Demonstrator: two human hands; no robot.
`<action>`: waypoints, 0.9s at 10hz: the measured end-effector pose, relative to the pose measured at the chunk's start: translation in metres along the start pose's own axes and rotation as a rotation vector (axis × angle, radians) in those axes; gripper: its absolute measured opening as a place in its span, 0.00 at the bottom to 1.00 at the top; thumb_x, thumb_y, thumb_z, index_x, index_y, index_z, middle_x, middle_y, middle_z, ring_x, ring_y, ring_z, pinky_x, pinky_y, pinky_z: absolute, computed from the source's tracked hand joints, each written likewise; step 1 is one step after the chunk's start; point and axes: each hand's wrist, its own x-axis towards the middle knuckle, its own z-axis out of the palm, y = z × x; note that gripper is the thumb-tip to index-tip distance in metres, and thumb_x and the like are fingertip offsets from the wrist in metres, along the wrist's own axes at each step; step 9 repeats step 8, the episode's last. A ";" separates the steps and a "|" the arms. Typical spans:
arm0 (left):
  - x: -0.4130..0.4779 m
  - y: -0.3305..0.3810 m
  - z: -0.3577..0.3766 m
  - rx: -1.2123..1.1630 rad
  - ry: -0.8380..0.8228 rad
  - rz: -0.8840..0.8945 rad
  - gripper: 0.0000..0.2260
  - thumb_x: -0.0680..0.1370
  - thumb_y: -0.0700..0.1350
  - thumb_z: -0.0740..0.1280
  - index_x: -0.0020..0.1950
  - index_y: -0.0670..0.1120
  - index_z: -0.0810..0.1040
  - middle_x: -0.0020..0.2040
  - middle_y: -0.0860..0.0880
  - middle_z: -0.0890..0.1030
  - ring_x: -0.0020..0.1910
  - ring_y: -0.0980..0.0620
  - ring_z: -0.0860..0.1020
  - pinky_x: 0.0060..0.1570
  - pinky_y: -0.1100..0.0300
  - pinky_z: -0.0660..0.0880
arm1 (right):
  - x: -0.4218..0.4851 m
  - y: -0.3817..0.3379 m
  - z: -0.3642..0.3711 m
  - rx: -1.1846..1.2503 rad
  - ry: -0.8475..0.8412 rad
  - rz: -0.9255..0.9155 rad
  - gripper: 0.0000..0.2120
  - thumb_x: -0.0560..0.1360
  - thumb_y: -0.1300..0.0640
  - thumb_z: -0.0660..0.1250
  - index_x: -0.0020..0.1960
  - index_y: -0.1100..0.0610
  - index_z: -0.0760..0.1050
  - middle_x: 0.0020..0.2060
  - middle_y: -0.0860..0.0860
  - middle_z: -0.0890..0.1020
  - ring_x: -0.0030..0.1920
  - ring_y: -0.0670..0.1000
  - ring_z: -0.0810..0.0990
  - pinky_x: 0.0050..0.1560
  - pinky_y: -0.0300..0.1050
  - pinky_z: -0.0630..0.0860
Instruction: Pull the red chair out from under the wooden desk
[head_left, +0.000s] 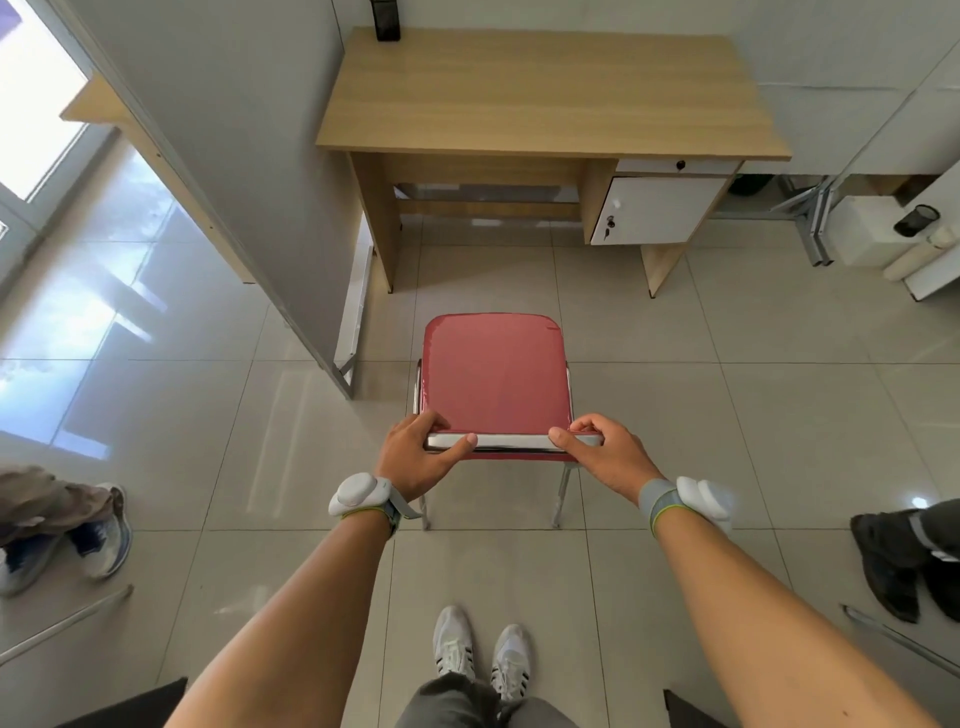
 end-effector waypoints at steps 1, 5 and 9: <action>-0.001 -0.001 0.000 0.001 0.004 -0.017 0.23 0.69 0.71 0.65 0.44 0.52 0.77 0.42 0.53 0.78 0.43 0.50 0.76 0.39 0.63 0.68 | 0.001 0.002 0.003 0.019 -0.003 0.002 0.25 0.66 0.28 0.71 0.49 0.48 0.79 0.52 0.48 0.81 0.51 0.47 0.79 0.46 0.41 0.72; -0.003 0.008 -0.002 0.047 -0.057 -0.096 0.26 0.69 0.73 0.62 0.49 0.52 0.77 0.47 0.49 0.78 0.47 0.47 0.75 0.47 0.55 0.72 | -0.001 0.003 0.003 0.040 -0.008 -0.001 0.26 0.66 0.28 0.70 0.50 0.48 0.79 0.53 0.51 0.81 0.53 0.50 0.79 0.53 0.44 0.75; 0.016 0.038 -0.022 0.163 -0.090 -0.072 0.37 0.71 0.76 0.55 0.69 0.52 0.73 0.67 0.47 0.78 0.65 0.44 0.75 0.63 0.46 0.71 | 0.000 -0.025 -0.020 -0.027 -0.029 -0.049 0.32 0.73 0.29 0.65 0.68 0.49 0.76 0.67 0.51 0.77 0.65 0.52 0.76 0.60 0.45 0.69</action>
